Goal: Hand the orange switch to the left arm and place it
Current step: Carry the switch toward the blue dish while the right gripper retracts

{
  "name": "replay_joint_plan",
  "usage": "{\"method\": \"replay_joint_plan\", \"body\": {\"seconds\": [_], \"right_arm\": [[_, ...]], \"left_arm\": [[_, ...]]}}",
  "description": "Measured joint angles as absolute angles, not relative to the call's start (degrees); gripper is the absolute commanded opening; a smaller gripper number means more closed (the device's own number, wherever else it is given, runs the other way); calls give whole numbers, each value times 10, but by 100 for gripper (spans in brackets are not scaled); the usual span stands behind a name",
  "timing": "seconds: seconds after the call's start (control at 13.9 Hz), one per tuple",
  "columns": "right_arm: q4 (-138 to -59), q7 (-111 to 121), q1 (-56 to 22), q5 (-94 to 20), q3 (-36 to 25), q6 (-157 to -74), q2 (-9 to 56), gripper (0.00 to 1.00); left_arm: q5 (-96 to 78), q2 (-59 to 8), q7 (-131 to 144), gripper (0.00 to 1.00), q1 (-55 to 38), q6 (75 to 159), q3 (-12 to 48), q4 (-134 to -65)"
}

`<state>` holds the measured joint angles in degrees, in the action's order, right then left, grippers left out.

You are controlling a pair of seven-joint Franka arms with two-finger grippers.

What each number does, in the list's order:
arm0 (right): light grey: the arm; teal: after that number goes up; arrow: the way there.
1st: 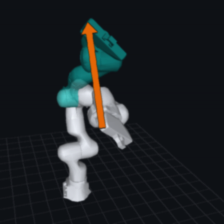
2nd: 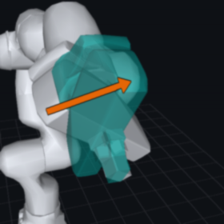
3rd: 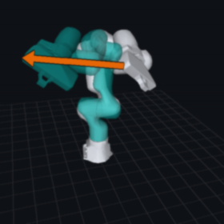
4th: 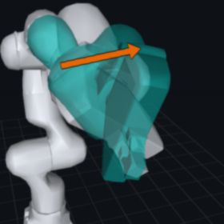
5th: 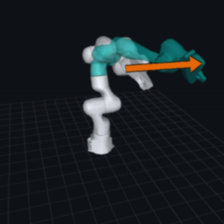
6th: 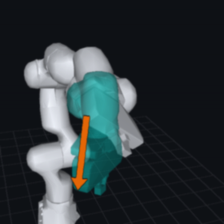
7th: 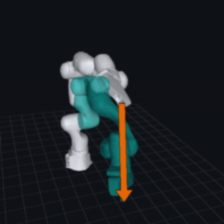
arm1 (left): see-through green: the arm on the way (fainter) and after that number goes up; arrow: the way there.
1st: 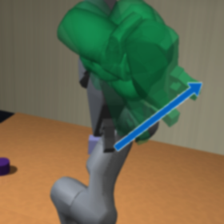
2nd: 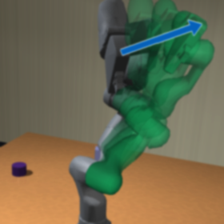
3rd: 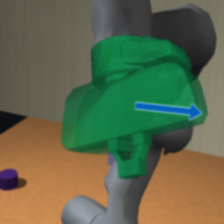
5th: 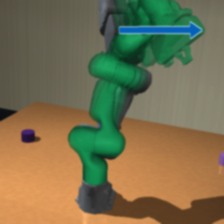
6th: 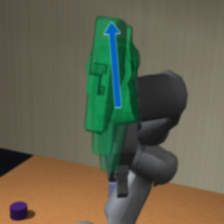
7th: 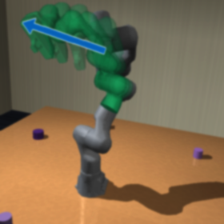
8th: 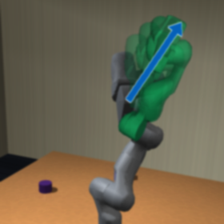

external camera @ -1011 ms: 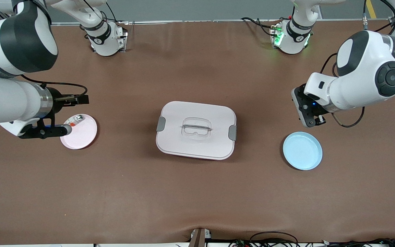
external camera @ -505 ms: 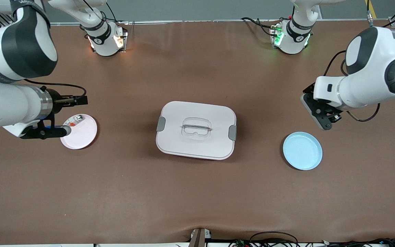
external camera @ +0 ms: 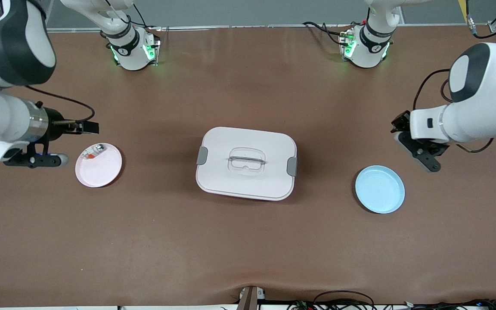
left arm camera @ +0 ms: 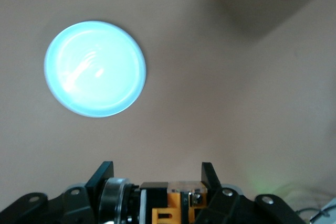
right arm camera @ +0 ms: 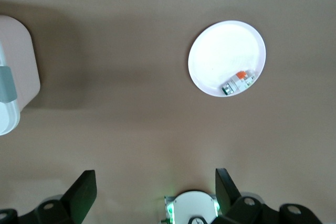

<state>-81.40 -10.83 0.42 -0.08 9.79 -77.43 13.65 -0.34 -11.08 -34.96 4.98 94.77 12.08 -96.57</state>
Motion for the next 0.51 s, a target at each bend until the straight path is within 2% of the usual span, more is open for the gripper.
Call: {"method": "replay_joint_plan", "body": {"seconds": [0.14,0.51], "right_arm": [[-837,-108,5,-1,99,-787,111,100],[-838,-109,11,1,92,-793,105,100]], "left_arm": [[10,-124,-300,38,62,963,120,-960],[33,-165,-174,38,73,1031,119,-959]]}}
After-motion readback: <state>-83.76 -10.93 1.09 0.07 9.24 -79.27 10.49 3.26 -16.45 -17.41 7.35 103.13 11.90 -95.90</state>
